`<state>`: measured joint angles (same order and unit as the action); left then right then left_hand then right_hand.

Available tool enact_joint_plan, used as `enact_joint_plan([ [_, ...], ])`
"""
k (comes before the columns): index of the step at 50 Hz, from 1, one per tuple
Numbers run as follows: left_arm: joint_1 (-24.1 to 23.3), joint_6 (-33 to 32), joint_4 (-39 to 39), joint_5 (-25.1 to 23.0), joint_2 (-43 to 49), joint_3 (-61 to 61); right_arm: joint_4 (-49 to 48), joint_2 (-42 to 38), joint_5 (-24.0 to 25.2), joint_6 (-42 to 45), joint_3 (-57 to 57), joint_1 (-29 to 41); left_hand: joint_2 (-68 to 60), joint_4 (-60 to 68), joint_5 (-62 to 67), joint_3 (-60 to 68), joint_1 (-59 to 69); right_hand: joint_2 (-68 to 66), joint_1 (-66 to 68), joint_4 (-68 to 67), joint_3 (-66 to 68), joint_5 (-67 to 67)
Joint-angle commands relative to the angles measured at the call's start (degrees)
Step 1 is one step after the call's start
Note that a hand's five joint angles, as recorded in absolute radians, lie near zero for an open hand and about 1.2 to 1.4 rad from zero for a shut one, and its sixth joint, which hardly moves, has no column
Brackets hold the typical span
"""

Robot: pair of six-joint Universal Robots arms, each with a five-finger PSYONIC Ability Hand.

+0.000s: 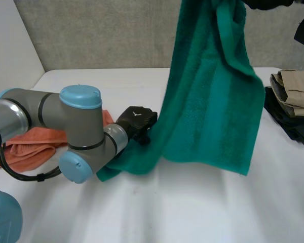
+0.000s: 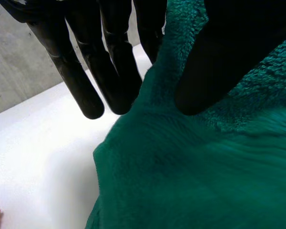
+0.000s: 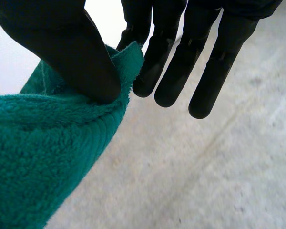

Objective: Fold the laundry.

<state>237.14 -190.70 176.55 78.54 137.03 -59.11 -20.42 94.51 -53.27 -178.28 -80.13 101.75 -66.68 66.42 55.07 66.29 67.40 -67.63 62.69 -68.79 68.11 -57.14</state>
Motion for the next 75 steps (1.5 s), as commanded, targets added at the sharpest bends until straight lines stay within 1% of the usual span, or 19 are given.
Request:
enact_joint_plan([
  [1, 2.44, -3.88, 1.77, 12.76, -5.45, 0.31, 3.54, -8.19, -1.13, 5.65, 1.81, -3.13, -13.32, 13.58, 14.93, 13.71, 12.60, -12.37, 17.31, -11.21, 11.89, -12.86],
  [3, 3.85, -6.34, 5.27, 15.66, -8.16, 0.31, 5.29, -11.87, -2.09, 8.89, 3.39, -3.49, -13.32, 13.58, 14.93, 13.71, 12.60, -12.37, 17.31, -11.21, 11.89, -12.86],
  [6, 5.17, -8.19, 9.68, 15.42, -11.07, -0.13, 6.70, -15.31, -4.81, 12.07, 5.76, -3.66, -13.32, 13.58, 14.93, 13.71, 12.60, -12.37, 17.31, -11.21, 11.89, -12.86],
  [10, 7.02, -9.52, 18.55, 14.97, -16.43, -1.09, 7.50, -19.54, -12.81, 14.71, 10.60, -3.05, -13.32, 13.58, 14.93, 13.71, 12.60, -12.37, 17.31, -11.21, 11.89, -12.86],
  [11, 7.54, -9.26, 21.70, 15.24, -18.53, -1.70, 7.24, -20.59, -16.04, 15.06, 12.26, -2.00, -13.32, 13.58, 14.93, 13.71, 12.60, -12.37, 17.31, -11.21, 11.89, -12.86],
  [15, 8.25, -8.55, 27.08, 16.29, -23.54, -4.86, 5.05, -21.65, -21.16, 15.07, 14.38, -0.77, -13.32, 13.58, 14.93, 13.71, 12.60, -12.37, 17.31, -11.21, 11.89, -12.86],
  [22, 8.78, -8.81, 29.29, 16.47, -30.58, -16.37, 1.61, -21.74, -20.47, 15.16, 10.79, -0.94, -13.32, 13.58, 14.93, 13.71, 12.60, -12.37, 17.31, -11.21, 11.89, -12.86],
  [27, 8.95, -9.95, 30.78, 13.41, -35.24, -29.97, 2.13, -22.00, -17.49, 17.34, 3.42, -2.60, -13.32, 13.58, 14.93, 13.71, 12.60, -12.37, 17.31, -11.21, 11.89, -12.86],
  [33, 8.25, -11.45, 30.35, 8.48, -34.90, -44.75, 6.43, -25.16, -12.57, 26.29, -6.86, -5.42, -13.32, 13.58, 14.93, 13.71, 12.60, -12.37, 17.31, -11.21, 11.89, -12.86],
  [38, 7.90, -13.38, 29.82, 7.59, -29.82, -50.22, 11.18, -30.08, -11.77, 37.19, -11.54, -7.35, -13.32, 13.58, 14.93, 13.71, 12.60, -12.37, 17.31, -11.21, 11.89, -12.86],
  [40, 7.81, -14.35, 28.59, 7.86, -27.96, -50.58, 12.85, -31.41, -11.94, 39.15, -11.72, -7.71, -13.32, 13.58, 14.93, 13.71, 12.60, -12.37, 17.31, -11.21, 11.89, -12.86],
  [44, 7.98, -15.05, 26.92, 8.12, -26.99, -50.23, 14.52, -31.76, -12.91, 37.40, -11.63, -8.06, -13.32, 13.58, 14.93, 13.71, 12.60, -12.02, 16.95, -10.86, 11.54, -12.50],
  [46, 8.07, -14.97, 26.39, 8.12, -27.34, -49.96, 15.05, -31.67, -13.61, 35.99, -11.63, -8.06, -12.83, 13.10, 14.45, 13.23, 12.12, -7.83, 12.76, -6.67, 7.34, -8.31],
  [51, 8.77, -14.26, 25.25, 7.59, -29.27, -50.05, 17.95, -30.01, -18.43, 29.33, -11.46, -8.06, 15.19, -14.93, -13.57, -14.80, -15.90, 18.54, -13.60, 19.69, -19.02, 18.05],
  [54, 9.13, -13.74, 24.64, 7.16, -30.06, -50.14, 19.97, -29.30, -20.55, 26.24, -11.02, -8.06, 23.82, -23.55, -22.20, -23.42, -24.53, 23.80, -18.86, 24.95, -24.28, 23.31],
  [55, 9.48, -13.56, 24.02, 6.81, -30.67, -50.14, 21.63, -28.69, -21.34, 24.40, -10.84, -8.15, 26.50, -26.24, -24.89, -26.11, -27.22, 29.48, -24.54, 30.64, -29.96, 28.99],
  [62, 13.86, -11.46, 19.02, 3.82, -35.06, -49.18, 28.05, -24.04, -21.70, 19.21, -11.01, -8.76, 29.54, -29.28, -27.92, -29.15, -30.26, 44.48, -39.54, 45.64, -44.96, 44.00],
  [68, 18.09, -9.25, 13.13, -0.75, -37.97, -47.42, 31.58, -19.81, -21.96, 19.37, -11.54, -8.67, 34.77, -34.51, -33.15, -34.37, -35.48, 49.88, -44.95, 51.04, -50.36, 49.40],
  [75, 24.42, -10.48, 8.11, -7.43, -38.85, -45.39, 32.55, -14.80, -22.84, 23.41, -14.79, -5.69, 37.30, -37.04, -35.68, -36.90, -38.01, 50.06, -45.12, 51.21, -50.54, 49.57],
])
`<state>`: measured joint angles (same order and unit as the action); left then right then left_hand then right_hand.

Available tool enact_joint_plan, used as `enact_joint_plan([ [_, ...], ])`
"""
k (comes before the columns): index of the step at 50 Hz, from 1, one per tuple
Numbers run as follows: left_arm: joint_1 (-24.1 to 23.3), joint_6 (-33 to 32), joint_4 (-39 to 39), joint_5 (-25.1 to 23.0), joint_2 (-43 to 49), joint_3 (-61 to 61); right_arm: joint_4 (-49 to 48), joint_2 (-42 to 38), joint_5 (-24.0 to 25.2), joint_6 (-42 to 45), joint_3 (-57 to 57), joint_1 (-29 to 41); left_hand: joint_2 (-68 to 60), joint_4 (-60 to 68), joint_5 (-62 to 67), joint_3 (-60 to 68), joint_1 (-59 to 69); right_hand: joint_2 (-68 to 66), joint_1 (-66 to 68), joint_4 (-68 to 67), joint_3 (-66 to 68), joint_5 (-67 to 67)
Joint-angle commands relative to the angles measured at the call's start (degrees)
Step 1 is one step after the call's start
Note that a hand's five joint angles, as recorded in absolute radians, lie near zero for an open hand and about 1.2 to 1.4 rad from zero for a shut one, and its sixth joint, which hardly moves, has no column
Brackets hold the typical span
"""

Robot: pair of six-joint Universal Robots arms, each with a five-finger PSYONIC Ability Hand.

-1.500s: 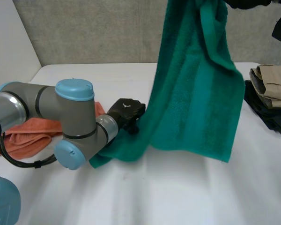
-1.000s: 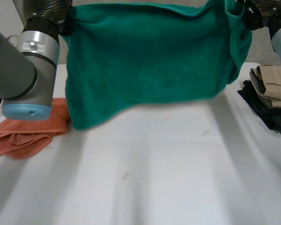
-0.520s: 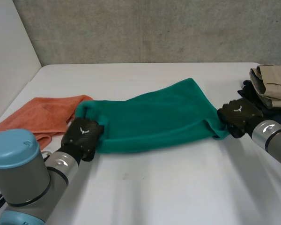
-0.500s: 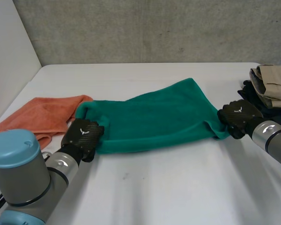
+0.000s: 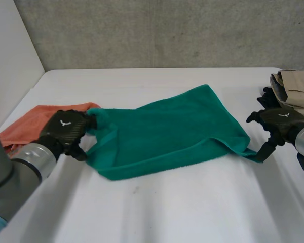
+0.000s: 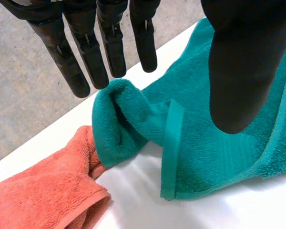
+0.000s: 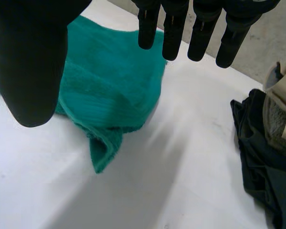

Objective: Fold the laundry.

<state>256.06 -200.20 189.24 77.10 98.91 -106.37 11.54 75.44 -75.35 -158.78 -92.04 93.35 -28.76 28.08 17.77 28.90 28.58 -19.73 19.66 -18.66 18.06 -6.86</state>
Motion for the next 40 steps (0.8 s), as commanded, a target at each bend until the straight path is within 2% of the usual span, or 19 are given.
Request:
enact_joint_plan([
  [1, 6.03, -1.16, -5.27, -6.78, -0.73, 1.95, 0.41, 4.54, -1.11, 4.43, -3.49, 3.15, -0.63, 1.31, 1.62, 0.48, 0.80, 2.16, -2.09, 1.09, -0.49, -0.71],
  [7, 9.02, -4.22, -9.14, -11.96, 0.40, 0.73, -5.28, 4.11, -6.55, 5.15, -8.41, 7.71, -0.80, 1.48, 1.78, 0.65, 0.97, -0.53, 0.60, -1.60, 2.19, -3.40],
  [14, 10.95, -10.46, -6.00, -16.71, 4.97, 0.02, -16.43, 0.24, -12.80, 3.74, -12.98, 10.79, -0.96, 1.65, 1.95, 0.82, 1.14, -6.57, 6.65, -7.64, 8.24, -9.44],
  [22, 10.96, -14.87, -2.91, -20.05, 9.72, 0.28, -30.06, -4.59, -12.89, 4.79, -15.53, 11.24, -0.97, 1.65, 1.95, 0.82, 1.14, -12.14, 12.21, -13.21, 13.81, -15.01],
  [24, 10.78, -14.87, -2.65, -20.41, 10.51, 0.28, -31.92, -5.65, -12.98, 5.40, -15.62, 11.33, -0.97, 1.65, 1.95, 0.82, 1.14, -12.31, 12.38, -13.38, 13.97, -15.17],
  [28, 9.29, -14.52, -1.68, -20.32, 12.10, 0.55, -36.14, -8.29, -12.89, 7.69, -15.19, 11.06, -1.47, 2.15, 2.46, 1.32, 1.64, -20.70, 20.77, -21.77, 22.37, -23.57],
  [32, 7.44, -13.99, -0.19, -19.36, 13.33, 0.63, -37.99, -11.01, -12.98, 10.59, -13.69, 10.36, -1.81, 2.49, 2.79, 1.66, 1.98, -39.00, 39.07, -40.07, 40.67, -41.87],
  [34, 6.30, -13.90, 0.52, -18.48, 14.03, 0.63, -37.91, -11.89, -12.98, 11.64, -12.64, 9.83, -3.65, 4.33, 4.64, 3.50, 3.82, -57.48, 57.56, -58.56, 59.15, -60.35],
  [35, 5.86, -13.90, 0.87, -18.22, 14.29, 0.72, -37.82, -12.07, -12.98, 11.82, -12.46, 9.57, -4.49, 5.17, 5.48, 4.34, 4.66, -60.24, 60.32, -61.31, 61.91, -63.11],
  [40, 4.02, -13.90, 2.89, -16.19, 15.44, 1.42, -37.73, -11.02, -12.10, 11.56, -12.11, 8.17, -11.55, 12.23, 12.53, 11.40, 11.72, -60.27, 60.34, -61.34, 61.94, -63.14],
])
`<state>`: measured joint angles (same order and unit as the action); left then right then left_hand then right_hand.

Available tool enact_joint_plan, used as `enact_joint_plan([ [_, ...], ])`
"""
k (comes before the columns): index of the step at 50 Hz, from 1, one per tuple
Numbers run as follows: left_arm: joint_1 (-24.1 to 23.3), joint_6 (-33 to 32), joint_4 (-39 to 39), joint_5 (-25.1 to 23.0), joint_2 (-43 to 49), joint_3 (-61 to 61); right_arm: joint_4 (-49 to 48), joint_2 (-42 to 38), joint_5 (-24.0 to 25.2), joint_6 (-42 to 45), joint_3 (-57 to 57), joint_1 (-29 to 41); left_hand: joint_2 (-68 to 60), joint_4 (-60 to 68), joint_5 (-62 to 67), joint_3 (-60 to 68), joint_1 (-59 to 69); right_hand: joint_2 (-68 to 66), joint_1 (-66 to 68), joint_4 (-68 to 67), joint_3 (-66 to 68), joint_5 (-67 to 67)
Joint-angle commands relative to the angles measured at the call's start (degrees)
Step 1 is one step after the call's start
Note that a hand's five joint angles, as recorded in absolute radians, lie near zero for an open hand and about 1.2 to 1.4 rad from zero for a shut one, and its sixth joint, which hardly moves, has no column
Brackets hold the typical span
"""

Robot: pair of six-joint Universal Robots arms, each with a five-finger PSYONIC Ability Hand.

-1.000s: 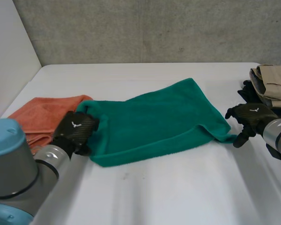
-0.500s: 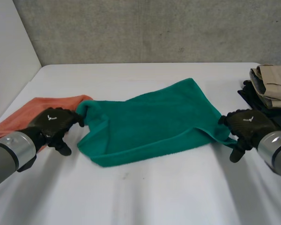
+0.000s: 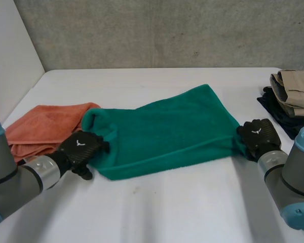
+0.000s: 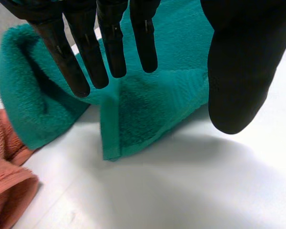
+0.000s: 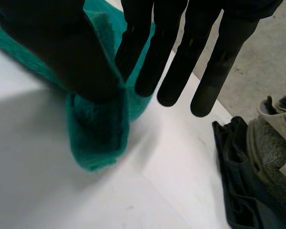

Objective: Fold the laundry.

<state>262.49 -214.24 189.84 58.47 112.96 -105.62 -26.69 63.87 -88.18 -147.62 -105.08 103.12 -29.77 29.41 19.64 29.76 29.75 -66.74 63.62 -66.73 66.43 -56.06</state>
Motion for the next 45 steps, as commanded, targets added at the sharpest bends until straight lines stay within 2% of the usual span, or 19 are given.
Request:
enact_joint_plan([
  [1, -2.94, 0.14, 3.07, 3.31, 1.90, 1.11, 0.50, 1.25, 1.43, 0.06, 0.93, -2.13, -14.88, 15.24, 15.01, 14.89, 14.90, -13.26, 16.38, -13.27, 13.57, -13.94],
  [5, -3.91, -0.04, 3.87, 5.69, 3.66, 2.43, 1.28, 3.18, 3.54, -1.26, 1.28, -3.54, -18.95, 19.31, 19.08, 18.96, 18.97, -13.26, 16.38, -13.27, 13.57, -13.94],
  [8, -4.44, -0.30, 3.87, 7.09, 4.89, 3.31, 2.86, 5.02, 4.59, -2.84, 1.81, -4.77, -26.99, 27.36, 27.12, 27.01, 27.02, -13.26, 16.38, -13.27, 13.57, -13.94],
  [14, -5.41, -0.57, 3.96, 7.54, 5.86, 3.84, 6.82, 7.75, 5.39, -5.39, 3.92, -6.27, -31.41, 31.77, 31.54, 31.42, 31.43, -13.26, 16.38, -13.27, 13.57, -13.94],
  [18, -5.85, -0.74, 4.31, 7.71, 5.78, 4.02, 9.55, 9.07, 5.91, -5.66, 5.41, -6.71, -27.05, 27.41, 27.18, 27.06, 27.07, -13.26, 16.38, -13.27, 13.57, -13.94],
  [24, -6.02, -0.48, 4.13, 7.80, 4.28, 3.84, 11.92, 7.93, 6.18, -5.04, 6.99, -5.92, -12.24, 12.60, 12.37, 12.25, 12.26, -13.26, 16.38, -13.27, 13.57, -13.94],
  [38, -9.27, 0.93, 3.70, 8.15, 6.74, 4.80, 11.83, 5.38, 6.00, -4.78, 8.40, -5.56, -13.74, 14.10, 13.87, 13.75, 13.76, -13.26, 16.38, -13.27, 13.57, -13.94],
  [41, -10.33, 1.19, 3.70, 8.50, 7.88, 6.04, 11.83, 5.38, 6.00, -4.87, 8.66, -5.74, -18.94, 19.30, 19.07, 18.95, 18.96, -13.26, 16.38, -13.27, 13.57, -13.94],
  [43, -11.12, 1.19, 3.78, 8.77, 8.67, 7.00, 11.83, 5.56, 5.74, -4.95, 8.75, -6.09, -29.51, 29.87, 29.64, 29.52, 29.53, -13.26, 16.38, -13.27, 13.57, -13.94],
  [45, -11.47, 1.02, 3.96, 9.21, 8.76, 7.62, 12.01, 5.65, 5.65, -5.04, 8.93, -6.35, -49.46, 49.82, 49.59, 49.48, 49.48, -13.26, 16.38, -13.27, 13.57, -13.94],
])
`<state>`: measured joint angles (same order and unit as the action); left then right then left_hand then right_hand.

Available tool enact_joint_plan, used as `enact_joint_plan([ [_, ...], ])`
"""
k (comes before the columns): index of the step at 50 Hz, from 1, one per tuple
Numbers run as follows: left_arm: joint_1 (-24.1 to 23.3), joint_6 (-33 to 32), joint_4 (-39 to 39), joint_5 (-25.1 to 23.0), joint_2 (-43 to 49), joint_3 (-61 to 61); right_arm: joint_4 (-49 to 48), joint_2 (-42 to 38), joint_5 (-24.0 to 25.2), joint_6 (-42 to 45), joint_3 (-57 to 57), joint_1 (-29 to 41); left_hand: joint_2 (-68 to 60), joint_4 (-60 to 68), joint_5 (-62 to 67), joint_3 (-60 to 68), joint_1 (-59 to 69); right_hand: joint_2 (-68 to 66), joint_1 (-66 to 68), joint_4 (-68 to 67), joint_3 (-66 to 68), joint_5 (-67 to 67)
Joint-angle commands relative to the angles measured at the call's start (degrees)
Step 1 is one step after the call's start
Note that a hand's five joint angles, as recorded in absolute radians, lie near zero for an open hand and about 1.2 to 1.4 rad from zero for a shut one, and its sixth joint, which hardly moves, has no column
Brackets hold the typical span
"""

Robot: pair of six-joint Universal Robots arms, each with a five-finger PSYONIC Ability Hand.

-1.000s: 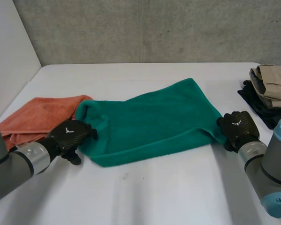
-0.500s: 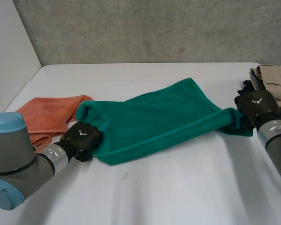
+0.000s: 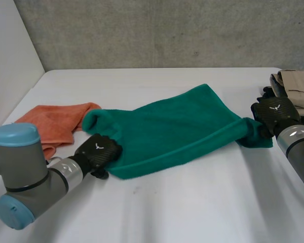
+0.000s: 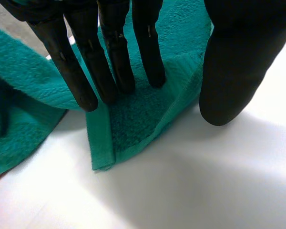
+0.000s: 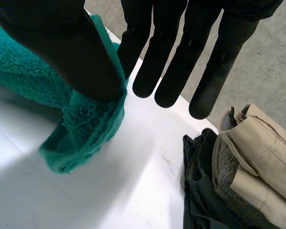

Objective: Fold the laundry.

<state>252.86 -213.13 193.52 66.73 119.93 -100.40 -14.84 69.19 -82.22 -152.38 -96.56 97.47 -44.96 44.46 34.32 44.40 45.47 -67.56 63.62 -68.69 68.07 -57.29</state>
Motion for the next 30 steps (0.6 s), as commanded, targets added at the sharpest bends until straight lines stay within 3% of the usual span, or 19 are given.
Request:
enact_joint_plan([
  [1, -1.93, -0.27, 0.45, 1.64, 1.54, 3.10, 0.34, 0.42, -0.31, -0.28, 0.58, -0.96, -35.03, 35.53, 35.67, 35.59, 34.53, -12.44, 16.38, -11.31, 11.93, -12.71],
  [4, -1.49, 0.34, 0.37, 4.45, -0.39, 3.81, 0.86, 0.94, -0.40, -0.28, 0.85, -1.40, -35.04, 35.54, 35.68, 35.60, 34.53, -12.44, 16.38, -11.31, 11.93, -12.71],
  [9, 0.61, 3.15, 0.37, 9.81, -12.13, 0.66, 6.12, 5.94, 0.48, 1.64, 2.07, -2.72, -35.04, 35.54, 35.68, 35.60, 34.53, -12.44, 16.38, -11.31, 11.93, -12.71],
  [15, 4.13, 3.77, -2.26, 9.30, -29.11, -1.81, 18.34, 14.03, 4.34, 9.37, 6.11, -6.50, -35.04, 35.54, 35.68, 35.60, 34.53, -12.44, 16.38, -11.31, 11.93, -12.71],
  [20, 6.50, 4.39, -9.10, 6.93, -43.95, 1.07, 29.84, 20.79, 9.78, 13.34, 13.83, -9.49, -35.04, 35.54, 35.68, 35.60, 34.53, -12.44, 16.38, -11.31, 11.93, -12.71],
  [24, 7.65, 5.09, -14.99, 6.48, -48.03, 5.03, 35.39, 22.74, 12.42, 12.20, 18.67, -9.84, -35.04, 35.54, 35.68, 35.60, 34.53, -12.44, 16.38, -11.31, 11.93, -12.71],
  [30, 7.92, 4.48, -20.90, 7.89, -41.90, 9.26, 38.57, 19.50, 13.75, 12.37, 21.23, -9.05, -35.04, 35.54, 35.68, 35.60, 34.53, -12.44, 16.38, -11.31, 11.93, -12.71],
])
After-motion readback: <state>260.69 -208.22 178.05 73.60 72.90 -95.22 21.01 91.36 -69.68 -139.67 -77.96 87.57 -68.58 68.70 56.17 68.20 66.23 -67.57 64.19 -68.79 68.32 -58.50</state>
